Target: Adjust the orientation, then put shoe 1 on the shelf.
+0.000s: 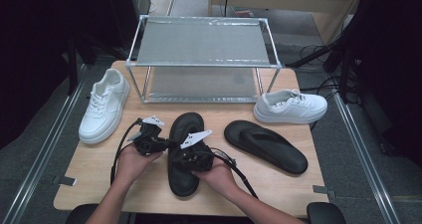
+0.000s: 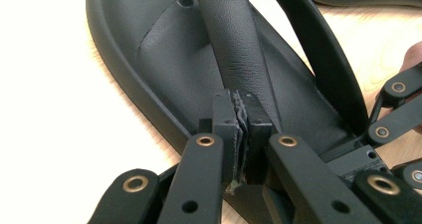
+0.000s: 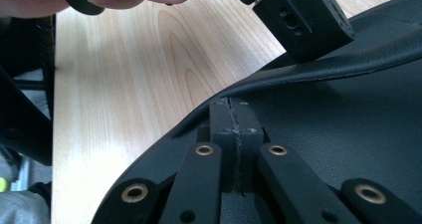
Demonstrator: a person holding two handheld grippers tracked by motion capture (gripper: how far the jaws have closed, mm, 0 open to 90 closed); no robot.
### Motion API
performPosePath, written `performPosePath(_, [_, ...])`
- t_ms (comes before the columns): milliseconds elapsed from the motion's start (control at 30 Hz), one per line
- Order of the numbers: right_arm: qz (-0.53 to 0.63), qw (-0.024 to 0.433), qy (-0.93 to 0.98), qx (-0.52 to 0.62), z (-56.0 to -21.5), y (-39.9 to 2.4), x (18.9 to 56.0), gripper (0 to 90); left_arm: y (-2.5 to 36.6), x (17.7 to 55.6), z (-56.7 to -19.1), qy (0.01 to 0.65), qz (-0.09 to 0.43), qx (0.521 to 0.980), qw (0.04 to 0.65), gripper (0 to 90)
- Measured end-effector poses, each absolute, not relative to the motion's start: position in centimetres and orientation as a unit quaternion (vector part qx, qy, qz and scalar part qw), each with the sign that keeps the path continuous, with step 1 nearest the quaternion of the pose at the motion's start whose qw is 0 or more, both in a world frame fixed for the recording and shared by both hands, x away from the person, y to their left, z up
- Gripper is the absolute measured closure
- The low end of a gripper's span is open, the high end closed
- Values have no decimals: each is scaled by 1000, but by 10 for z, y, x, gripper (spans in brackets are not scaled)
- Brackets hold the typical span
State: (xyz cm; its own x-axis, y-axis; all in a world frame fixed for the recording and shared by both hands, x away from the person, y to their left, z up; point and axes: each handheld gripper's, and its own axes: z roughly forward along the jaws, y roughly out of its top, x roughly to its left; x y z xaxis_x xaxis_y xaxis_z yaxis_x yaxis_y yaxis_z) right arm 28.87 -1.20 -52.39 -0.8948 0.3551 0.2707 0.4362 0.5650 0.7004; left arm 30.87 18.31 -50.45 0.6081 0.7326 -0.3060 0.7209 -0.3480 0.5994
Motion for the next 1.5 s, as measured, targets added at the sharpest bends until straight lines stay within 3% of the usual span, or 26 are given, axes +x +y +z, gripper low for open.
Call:
performPosePath(200, [-412,48,-882,-221,-525,-13,292,871,184,309,-503,435,21,823,365,865])
performPosePath(567, [-436,49,-869,-228,-509,-45,300,758,190,297,-491,418,43,820,388,586])
performPosePath(867, [-442,51,-873,-201,-503,-58,296,621,197,294,-490,418,63,817,393,448])
performPosePath(1000, [-455,18,-873,-176,-501,-69,292,600,198,295,-491,419,59,817,392,415])
performPosePath(1100, [-462,34,-865,-194,-498,-75,295,596,197,295,-492,417,56,821,386,407])
performPosePath(1500, [-466,20,-857,-221,-485,-107,298,559,196,296,-493,415,45,822,388,402])
